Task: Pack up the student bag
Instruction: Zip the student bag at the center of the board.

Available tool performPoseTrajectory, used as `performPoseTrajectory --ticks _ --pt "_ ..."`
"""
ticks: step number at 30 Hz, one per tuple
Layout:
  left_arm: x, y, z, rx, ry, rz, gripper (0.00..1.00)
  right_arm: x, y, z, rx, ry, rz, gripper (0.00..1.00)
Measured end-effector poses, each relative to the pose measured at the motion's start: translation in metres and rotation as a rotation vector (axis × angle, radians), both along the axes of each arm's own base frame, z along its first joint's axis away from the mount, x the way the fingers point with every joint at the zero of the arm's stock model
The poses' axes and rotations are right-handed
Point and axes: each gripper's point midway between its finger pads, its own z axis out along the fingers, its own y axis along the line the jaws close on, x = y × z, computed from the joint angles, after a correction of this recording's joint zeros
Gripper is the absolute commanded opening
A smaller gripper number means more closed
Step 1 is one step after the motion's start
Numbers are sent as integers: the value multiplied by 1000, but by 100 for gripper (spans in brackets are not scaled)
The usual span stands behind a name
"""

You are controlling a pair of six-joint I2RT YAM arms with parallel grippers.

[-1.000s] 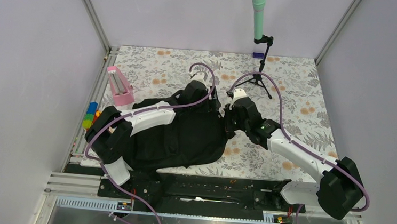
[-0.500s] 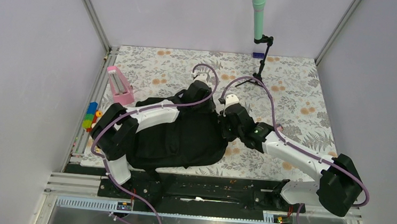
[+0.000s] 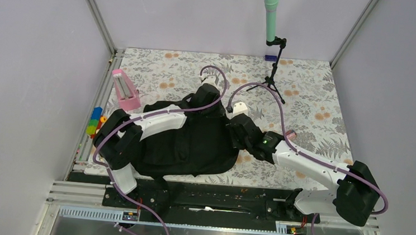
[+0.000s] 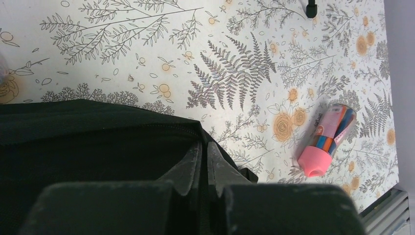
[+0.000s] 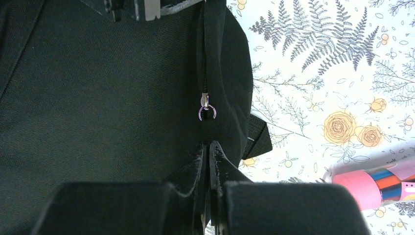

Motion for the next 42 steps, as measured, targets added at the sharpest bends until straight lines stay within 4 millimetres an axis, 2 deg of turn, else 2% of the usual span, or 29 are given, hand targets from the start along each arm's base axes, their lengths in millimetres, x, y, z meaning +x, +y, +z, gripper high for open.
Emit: performPoseTrajectory --ticks 29,42 --pt "17 15 16 -69 29 55 0 -28 -1 9 -76 -50 -25 0" --pt "38 38 19 -72 16 126 0 -49 12 3 -65 -20 -18 0"
